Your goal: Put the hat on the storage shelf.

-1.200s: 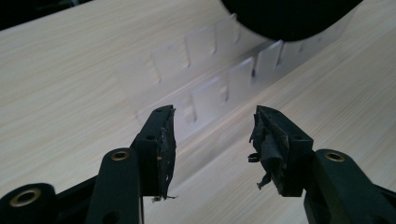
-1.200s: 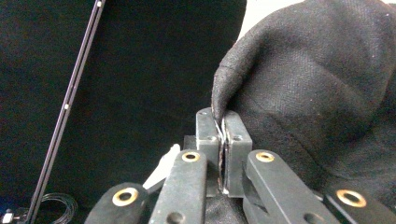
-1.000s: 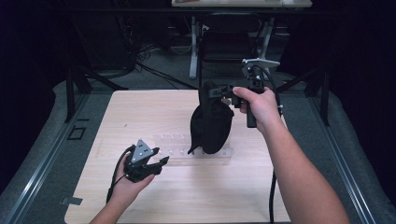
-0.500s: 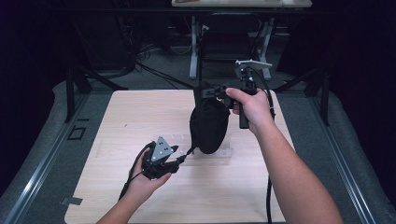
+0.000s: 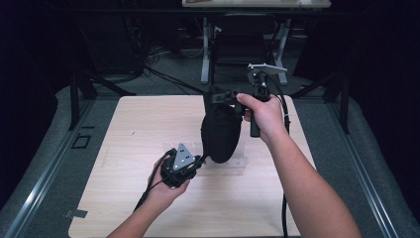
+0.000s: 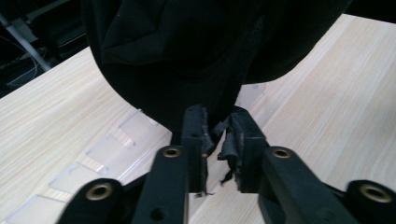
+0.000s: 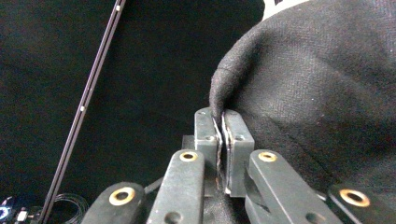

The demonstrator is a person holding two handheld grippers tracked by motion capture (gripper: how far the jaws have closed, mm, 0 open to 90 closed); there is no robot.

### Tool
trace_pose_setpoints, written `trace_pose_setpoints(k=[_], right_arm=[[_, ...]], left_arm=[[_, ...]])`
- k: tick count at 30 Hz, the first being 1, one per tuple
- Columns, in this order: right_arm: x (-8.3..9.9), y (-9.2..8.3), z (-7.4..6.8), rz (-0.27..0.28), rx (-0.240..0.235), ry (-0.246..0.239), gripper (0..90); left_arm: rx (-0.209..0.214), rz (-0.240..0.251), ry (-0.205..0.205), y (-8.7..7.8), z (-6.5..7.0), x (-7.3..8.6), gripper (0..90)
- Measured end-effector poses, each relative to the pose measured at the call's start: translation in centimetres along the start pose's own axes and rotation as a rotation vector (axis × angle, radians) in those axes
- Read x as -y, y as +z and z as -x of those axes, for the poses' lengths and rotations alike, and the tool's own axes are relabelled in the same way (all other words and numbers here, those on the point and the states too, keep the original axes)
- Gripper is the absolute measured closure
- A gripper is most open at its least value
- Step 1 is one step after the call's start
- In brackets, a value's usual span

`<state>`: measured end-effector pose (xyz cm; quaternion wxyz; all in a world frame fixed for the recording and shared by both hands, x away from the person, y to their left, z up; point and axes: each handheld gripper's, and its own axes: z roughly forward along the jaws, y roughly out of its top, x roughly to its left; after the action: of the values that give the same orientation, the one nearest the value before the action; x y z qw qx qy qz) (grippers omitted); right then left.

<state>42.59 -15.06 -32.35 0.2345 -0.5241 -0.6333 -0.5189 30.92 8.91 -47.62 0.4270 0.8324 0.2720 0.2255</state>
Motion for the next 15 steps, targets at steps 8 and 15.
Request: trace_pose_setpoints(k=[8,15], right_arm=[[0.6,-0.5,-0.1,0.026,-0.035,-0.010,79.6],[1.7,-2.4,-1.3,0.070,-0.036,-0.071,76.6]], left_arm=[[-0.022,0.001,0.021,0.0,0.2,0.2,83.7],[-0.029,0.003,0.027,-0.3,0.0,0.4,84.4]])
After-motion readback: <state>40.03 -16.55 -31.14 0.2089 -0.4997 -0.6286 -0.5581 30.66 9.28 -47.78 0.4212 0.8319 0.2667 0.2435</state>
